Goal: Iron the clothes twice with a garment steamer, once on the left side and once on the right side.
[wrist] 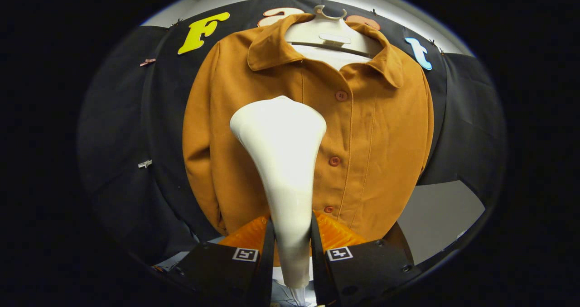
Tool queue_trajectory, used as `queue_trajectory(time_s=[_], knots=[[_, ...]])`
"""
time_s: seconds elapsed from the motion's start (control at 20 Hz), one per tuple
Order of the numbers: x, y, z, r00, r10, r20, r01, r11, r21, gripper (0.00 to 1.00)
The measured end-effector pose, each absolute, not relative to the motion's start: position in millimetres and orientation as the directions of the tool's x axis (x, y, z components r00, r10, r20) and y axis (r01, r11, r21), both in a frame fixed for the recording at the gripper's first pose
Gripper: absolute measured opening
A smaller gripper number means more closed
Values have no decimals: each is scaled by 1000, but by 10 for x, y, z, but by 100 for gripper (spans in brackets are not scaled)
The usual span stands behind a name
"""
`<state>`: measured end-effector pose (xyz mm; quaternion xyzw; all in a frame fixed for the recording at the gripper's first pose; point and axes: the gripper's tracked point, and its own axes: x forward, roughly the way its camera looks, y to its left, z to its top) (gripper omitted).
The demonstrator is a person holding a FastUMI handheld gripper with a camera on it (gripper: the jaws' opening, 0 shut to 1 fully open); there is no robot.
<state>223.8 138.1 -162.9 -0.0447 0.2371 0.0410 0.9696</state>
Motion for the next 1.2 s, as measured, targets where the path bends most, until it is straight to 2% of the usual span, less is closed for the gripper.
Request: queue_trajectory(time_s=[1.2], knots=[[1902, 1315, -2770, 712, 50, -701, -110, 993, -41, 40]])
